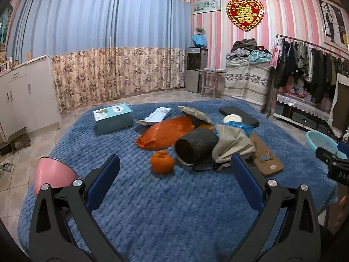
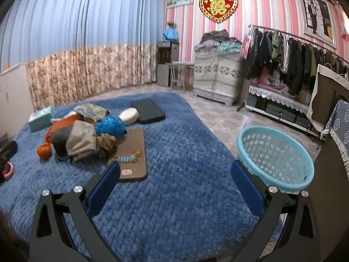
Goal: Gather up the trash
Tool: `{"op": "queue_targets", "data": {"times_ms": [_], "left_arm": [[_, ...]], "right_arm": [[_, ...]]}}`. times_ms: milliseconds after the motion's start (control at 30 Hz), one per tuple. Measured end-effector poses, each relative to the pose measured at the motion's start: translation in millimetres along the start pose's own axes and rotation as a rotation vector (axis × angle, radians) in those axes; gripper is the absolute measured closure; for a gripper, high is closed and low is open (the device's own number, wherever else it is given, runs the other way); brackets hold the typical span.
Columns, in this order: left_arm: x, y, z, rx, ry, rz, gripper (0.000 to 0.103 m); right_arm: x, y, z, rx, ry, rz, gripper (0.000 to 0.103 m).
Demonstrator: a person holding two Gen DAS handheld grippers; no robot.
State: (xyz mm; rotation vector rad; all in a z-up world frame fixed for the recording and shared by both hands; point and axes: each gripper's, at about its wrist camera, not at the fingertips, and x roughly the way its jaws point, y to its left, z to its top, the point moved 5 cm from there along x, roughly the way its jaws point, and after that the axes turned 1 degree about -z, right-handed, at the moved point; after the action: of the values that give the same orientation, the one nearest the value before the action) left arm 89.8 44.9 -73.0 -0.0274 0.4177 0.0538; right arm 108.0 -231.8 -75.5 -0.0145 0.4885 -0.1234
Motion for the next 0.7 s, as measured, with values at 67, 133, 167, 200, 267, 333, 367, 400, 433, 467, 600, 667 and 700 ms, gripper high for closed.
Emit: {"op": "queue_targets", "data": {"times_ms": [67, 133, 167, 200, 267, 333, 367, 400, 433, 467, 600, 667, 700], "left_arm": [[5, 6, -4, -0.001, 0.017, 0.01, 0.005], [13, 14, -9, -0.009, 0.037, 0.028, 0.005], [16, 16, -11, -0.011, 0.048, 0.033, 0.005], [20, 18, -12, -0.012, 0.059, 0.032, 0.005], [31, 21, -12, -0.013, 0.078, 0.026, 0.005], [42, 24, -9, -0.02, 0.081, 0.032, 0.005], [51, 24, -6, -0.018, 0.092, 0.04, 0.005], [59, 23, -6, -0.012, 0.105, 0.045, 0.005], [69, 22, -5, 0.004, 0.127, 0.051, 0.005], [76, 21, -4, 0.016, 0.138, 0.06, 0.005], [110, 22, -6, 0.039, 0.244, 0.048, 0.018], [121, 25, -7, 0.018, 0.281, 0.023, 0.023], [125, 27, -8, 0.009, 0.295, 0.016, 0.025]], "right_arm": [[5, 1, -1, -0.011, 0.011, 0.007, 0.004], [8, 3, -1, -0.041, 0.007, -0.004, 0.004], [8, 5, 0, -0.053, 0.005, -0.01, 0.004], [10, 7, 0, -0.071, 0.003, -0.018, 0.004], [16, 11, 2, -0.086, 0.011, -0.021, 0.004], [25, 12, 2, -0.073, 0.029, -0.003, 0.004], [28, 12, 2, -0.064, 0.039, 0.007, 0.004], [33, 12, 2, -0.053, 0.053, 0.019, 0.004], [39, 12, 2, -0.045, 0.069, 0.025, 0.004], [43, 12, 1, -0.043, 0.075, 0.025, 0.004], [53, 12, 2, -0.036, 0.09, 0.031, 0.004], [58, 11, 2, -0.031, 0.097, 0.035, 0.004], [60, 11, 2, -0.029, 0.099, 0.035, 0.004]]}}
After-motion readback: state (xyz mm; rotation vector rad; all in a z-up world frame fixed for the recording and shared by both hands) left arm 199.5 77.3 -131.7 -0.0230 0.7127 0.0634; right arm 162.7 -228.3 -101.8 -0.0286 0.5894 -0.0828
